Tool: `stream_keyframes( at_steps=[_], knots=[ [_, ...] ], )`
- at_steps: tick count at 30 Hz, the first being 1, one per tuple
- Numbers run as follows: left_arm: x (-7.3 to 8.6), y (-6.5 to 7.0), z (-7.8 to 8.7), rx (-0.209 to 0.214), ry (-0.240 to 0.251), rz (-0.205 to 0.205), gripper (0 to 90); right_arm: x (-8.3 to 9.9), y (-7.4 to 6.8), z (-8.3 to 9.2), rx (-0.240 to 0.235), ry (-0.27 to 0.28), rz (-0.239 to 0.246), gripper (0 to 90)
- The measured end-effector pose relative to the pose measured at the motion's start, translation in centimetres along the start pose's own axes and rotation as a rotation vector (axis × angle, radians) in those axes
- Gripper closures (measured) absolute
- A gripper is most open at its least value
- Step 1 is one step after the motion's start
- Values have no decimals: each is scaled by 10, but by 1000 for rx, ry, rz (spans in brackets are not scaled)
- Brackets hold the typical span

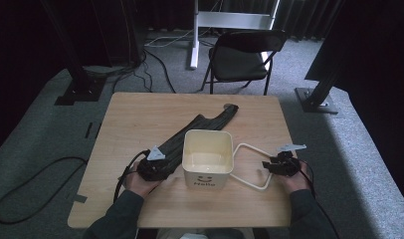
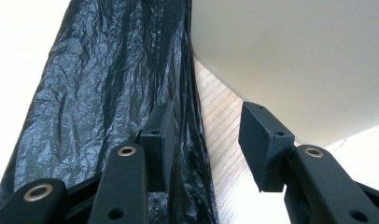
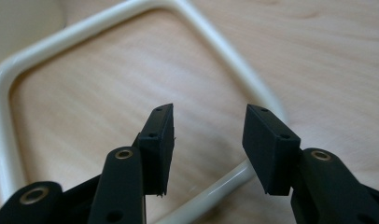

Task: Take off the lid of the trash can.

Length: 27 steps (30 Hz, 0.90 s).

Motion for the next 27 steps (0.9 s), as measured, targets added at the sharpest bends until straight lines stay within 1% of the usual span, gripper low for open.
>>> stream_keyframes(
  at_steps=[1,3,4,5,6,9,10,12,15,19,23,27],
  knots=[
    [0,0,1,1,4,2,561,2,-4,0,-6,-10,15,531],
    [-1,-1,3,6,7,5,556,6,-12,2,-2,-20,44,527],
    [-1,-1,3,6,7,5,554,6,-12,2,-2,-20,44,527],
    [-1,-1,5,7,11,8,554,7,-15,2,-6,-25,49,528],
    [-2,-2,5,5,13,10,554,10,-23,4,-14,-23,63,530],
    [-4,-3,7,-4,17,5,554,10,-30,6,-46,-4,74,561],
    [-4,-3,7,-4,17,5,554,10,-30,6,-46,-4,74,561],
    [-5,-5,6,-11,20,13,557,7,-35,5,-44,0,76,576],
    [-5,-9,6,-13,23,31,558,5,-39,3,-65,4,79,573],
    [-8,-12,7,-21,23,38,559,5,-44,0,-73,-3,94,565],
    [-12,-16,11,-19,39,47,559,5,-47,-2,-75,-10,102,562],
    [-16,-18,11,-5,59,65,559,4,-48,-4,-78,-12,109,554]
  ],
)
Point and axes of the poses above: each handheld gripper's, and its own axes: z roughly backward along the jaws, x roughly out of its underside, y roughly to its right, the point moved 4 cm from there along -z, roughly forward along the jaws, and after that the axes turned 11 degrees about -y, right-handed, at the moved point
